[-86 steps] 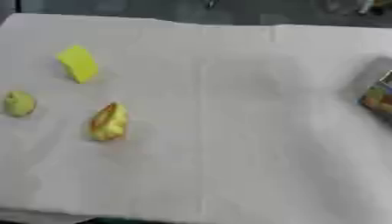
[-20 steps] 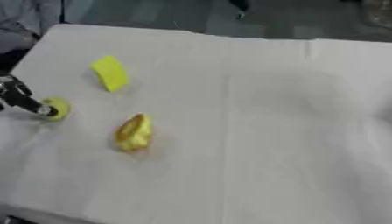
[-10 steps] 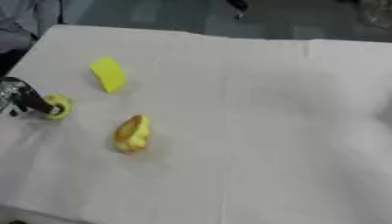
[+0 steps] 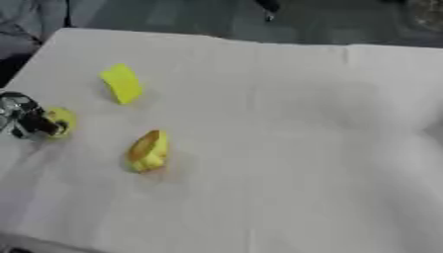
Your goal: Pick up the objects with one hand, pass them to the other hand, and then place them into the box on the other side of the table.
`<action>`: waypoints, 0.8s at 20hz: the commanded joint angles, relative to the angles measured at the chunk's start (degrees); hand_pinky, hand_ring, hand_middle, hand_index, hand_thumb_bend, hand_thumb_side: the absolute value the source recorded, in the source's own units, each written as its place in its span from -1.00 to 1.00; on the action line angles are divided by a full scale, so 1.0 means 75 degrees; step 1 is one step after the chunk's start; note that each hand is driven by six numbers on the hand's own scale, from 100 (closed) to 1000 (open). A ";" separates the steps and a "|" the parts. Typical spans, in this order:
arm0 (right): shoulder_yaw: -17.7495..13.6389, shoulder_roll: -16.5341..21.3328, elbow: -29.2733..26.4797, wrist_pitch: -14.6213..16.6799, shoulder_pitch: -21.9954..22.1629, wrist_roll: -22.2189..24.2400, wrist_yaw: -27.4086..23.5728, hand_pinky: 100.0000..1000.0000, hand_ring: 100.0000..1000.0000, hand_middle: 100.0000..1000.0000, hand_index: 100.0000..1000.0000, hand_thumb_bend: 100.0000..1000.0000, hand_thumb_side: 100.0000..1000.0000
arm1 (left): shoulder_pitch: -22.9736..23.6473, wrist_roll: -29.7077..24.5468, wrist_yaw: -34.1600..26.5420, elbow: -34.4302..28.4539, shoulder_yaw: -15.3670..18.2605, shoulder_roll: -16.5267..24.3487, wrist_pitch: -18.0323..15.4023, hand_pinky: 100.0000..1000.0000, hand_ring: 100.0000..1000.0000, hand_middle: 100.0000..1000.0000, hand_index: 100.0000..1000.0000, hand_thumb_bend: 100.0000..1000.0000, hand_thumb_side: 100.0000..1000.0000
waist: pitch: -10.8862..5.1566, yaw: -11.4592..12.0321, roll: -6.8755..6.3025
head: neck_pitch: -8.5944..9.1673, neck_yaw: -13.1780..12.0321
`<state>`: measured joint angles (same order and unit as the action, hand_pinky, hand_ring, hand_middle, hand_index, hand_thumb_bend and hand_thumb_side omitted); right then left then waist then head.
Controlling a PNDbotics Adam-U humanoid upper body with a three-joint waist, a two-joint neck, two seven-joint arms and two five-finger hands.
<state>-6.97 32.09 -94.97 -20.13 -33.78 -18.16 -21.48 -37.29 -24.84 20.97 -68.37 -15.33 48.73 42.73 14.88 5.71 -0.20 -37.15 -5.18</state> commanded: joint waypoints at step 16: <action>0.0076 0.0264 -0.0147 0.0028 -0.0263 0.0048 -0.0025 0.53 0.79 0.50 0.75 -1.00 0.00 | 0.0486 0.1786 -0.1409 -0.6154 0.0687 0.0832 -0.0015 0.04 -0.09 -0.29 -0.38 -1.00 -0.81 | -0.0346 -0.0010 0.0062 | -0.0297 0.0041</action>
<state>-6.28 32.13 -94.99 -20.05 -34.69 -18.02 -21.53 -32.72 -11.92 10.84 -113.36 -10.39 54.19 43.94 14.77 5.67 -0.20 -39.23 -5.08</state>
